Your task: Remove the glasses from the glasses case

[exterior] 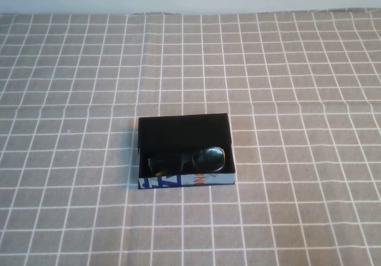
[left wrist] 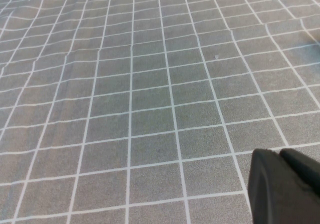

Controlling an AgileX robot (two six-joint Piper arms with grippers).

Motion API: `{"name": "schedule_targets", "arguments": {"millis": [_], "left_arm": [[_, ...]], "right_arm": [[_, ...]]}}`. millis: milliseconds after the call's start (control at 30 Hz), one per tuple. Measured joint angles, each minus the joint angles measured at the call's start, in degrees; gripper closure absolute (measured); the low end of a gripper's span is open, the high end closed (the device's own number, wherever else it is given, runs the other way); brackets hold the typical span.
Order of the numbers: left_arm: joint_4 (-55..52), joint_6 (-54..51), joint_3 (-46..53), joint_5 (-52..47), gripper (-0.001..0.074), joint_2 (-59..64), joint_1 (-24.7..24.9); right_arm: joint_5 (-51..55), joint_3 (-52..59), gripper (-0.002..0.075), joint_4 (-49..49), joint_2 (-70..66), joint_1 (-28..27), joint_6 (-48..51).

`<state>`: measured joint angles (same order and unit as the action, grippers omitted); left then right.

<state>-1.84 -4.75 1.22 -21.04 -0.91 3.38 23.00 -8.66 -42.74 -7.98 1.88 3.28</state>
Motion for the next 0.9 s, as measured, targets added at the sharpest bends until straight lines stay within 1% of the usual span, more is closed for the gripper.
{"name": "schedule_targets", "arguments": {"millis": [133, 233, 367, 533, 700, 900], "left_arm": [[0.0, 0.0, 0.0, 0.0, 0.0739, 0.0, 0.0], [0.0, 0.0, 0.0, 0.0, 0.0739, 0.0, 0.0], [0.0, 0.0, 0.0, 0.0, 0.0739, 0.0, 0.0], [0.0, 0.0, 0.0, 0.0, 0.0739, 0.0, 0.0], [0.0, 0.0, 0.0, 0.0, 0.0739, 0.0, 0.0], [0.0, 0.0, 0.0, 0.0, 0.0739, 0.0, 0.0]], "right_arm": [[12.7, -11.9, 0.0744, 7.2, -14.4, 0.0, 0.9], [19.2, -20.9, 0.0744, 10.8, -25.1, 0.0, 5.2], [23.8, -31.0, 0.0744, 12.3, -39.3, 0.0, 12.1], [25.6, -42.1, 0.0744, 12.7, -54.0, 0.9, 17.1], [25.1, -51.2, 0.0744, 13.8, -65.9, 6.9, 18.9], [24.3, -62.7, 0.0744, 18.3, -77.4, 16.8, 19.7]]}}
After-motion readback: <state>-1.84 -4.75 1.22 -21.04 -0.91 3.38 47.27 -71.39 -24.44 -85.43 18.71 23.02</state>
